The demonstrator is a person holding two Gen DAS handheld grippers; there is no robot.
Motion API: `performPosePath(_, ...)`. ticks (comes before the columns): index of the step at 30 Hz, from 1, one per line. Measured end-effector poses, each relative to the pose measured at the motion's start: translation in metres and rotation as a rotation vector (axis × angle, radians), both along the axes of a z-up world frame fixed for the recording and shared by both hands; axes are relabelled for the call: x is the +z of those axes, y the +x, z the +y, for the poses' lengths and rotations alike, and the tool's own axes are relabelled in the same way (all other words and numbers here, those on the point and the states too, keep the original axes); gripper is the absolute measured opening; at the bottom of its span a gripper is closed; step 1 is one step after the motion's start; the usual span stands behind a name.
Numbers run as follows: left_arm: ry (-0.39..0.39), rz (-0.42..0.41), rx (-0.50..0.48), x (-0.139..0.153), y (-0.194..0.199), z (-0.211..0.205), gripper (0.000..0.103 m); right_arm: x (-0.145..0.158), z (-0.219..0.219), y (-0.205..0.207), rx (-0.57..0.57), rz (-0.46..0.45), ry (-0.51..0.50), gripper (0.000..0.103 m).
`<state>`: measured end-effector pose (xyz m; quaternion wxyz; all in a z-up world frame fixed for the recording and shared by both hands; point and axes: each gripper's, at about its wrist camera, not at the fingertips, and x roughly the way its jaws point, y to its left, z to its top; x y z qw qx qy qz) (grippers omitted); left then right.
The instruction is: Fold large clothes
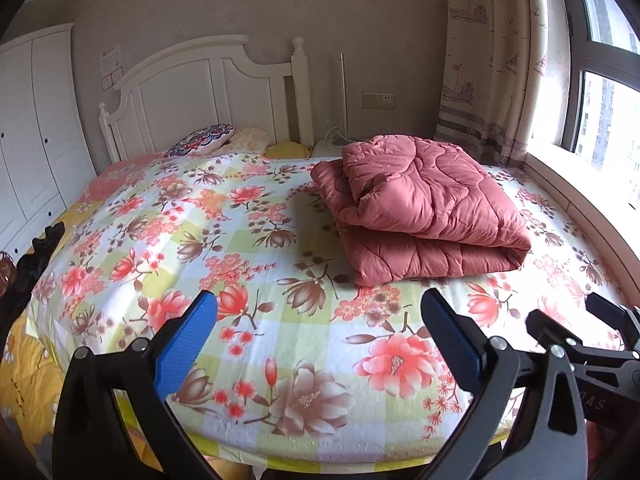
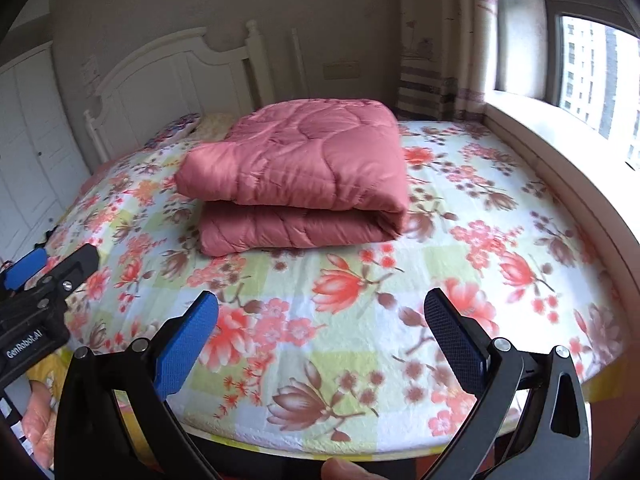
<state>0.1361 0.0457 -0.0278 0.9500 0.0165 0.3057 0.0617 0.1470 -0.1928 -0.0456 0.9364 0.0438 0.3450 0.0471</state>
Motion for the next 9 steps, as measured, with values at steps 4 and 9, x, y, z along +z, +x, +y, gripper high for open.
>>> performPosePath(4,-0.01,0.025,0.003,-0.01,-0.003,0.003,0.101,-0.002,0.009,-0.005,-0.024,0.0,-0.082,0.099)
performPosePath(9,0.017,0.036,-0.008,-0.016,-0.004,-0.004,0.101,-0.008,0.02,-0.006,-0.015,0.025,-0.138,0.099)
